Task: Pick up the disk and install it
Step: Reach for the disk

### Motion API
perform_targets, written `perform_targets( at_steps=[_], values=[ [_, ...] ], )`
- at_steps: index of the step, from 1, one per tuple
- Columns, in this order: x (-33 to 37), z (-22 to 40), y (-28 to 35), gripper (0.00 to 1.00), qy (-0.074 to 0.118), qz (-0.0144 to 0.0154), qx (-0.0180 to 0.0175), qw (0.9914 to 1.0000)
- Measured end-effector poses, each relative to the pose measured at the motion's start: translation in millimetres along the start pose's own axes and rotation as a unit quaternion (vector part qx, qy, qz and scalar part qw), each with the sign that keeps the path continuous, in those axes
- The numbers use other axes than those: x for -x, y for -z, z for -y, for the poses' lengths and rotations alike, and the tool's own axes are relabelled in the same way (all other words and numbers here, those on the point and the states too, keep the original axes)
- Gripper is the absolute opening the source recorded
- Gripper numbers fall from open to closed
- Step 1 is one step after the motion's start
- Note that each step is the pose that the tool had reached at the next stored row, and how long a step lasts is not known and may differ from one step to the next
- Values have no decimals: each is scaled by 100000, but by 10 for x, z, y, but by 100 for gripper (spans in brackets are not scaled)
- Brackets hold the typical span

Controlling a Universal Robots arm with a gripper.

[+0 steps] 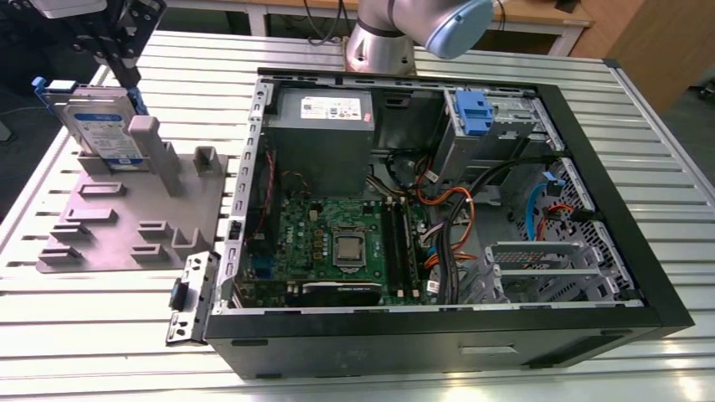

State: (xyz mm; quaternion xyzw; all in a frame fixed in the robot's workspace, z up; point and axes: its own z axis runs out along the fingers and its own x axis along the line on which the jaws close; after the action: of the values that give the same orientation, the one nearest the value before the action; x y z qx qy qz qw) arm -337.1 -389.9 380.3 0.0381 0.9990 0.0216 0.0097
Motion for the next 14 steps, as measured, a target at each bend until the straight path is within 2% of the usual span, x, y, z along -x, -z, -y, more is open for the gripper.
perform_targets(
  at_steps=[8, 14],
  values=[
    [-68, 3, -7, 11, 12, -2, 2, 100000],
    [-79, 2, -14, 11, 5, -48, -6, 100000]
  ],
)
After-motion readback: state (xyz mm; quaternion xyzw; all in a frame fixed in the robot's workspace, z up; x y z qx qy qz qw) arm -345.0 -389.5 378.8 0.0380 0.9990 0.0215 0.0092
